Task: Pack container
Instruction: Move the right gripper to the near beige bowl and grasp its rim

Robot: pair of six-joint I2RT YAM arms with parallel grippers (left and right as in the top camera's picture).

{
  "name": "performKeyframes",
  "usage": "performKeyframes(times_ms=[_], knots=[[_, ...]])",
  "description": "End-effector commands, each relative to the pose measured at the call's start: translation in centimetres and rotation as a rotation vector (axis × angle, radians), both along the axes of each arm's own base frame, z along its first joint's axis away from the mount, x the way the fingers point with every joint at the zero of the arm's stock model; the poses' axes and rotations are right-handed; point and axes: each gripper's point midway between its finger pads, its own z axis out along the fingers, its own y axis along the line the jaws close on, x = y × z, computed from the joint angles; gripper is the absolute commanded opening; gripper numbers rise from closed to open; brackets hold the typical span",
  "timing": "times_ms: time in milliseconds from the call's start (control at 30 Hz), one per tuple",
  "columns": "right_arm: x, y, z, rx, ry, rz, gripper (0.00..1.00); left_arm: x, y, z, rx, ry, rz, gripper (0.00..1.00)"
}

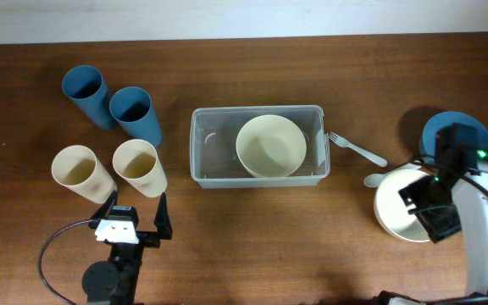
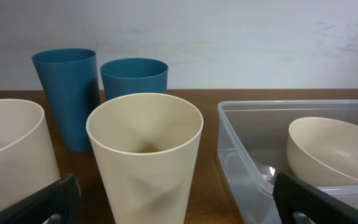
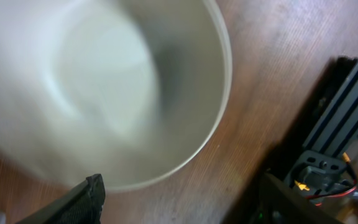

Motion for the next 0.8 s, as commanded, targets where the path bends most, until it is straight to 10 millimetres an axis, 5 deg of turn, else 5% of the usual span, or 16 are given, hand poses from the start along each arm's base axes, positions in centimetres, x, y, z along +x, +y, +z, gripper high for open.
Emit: performKeyframes(times_ms=[0, 300, 767], knots=[[-1.5, -1.2, -0.9, 0.016, -0.007, -0.135, 0.75, 0.0, 0.0, -0.1, 0.018, -0.003, -0.006, 1.0], [-3.7, -3.2, -3.3, 0.048, -0.002, -0.218, 0.75, 0.0, 0.0, -0.1, 0.018, -0.003, -0.006, 1.0], [-1.4, -3.6, -9.2, 0.027, -0.166, -0.144, 0.73, 0.0, 0.0, -0.1, 0.018, -0.003, -0.006, 1.0]])
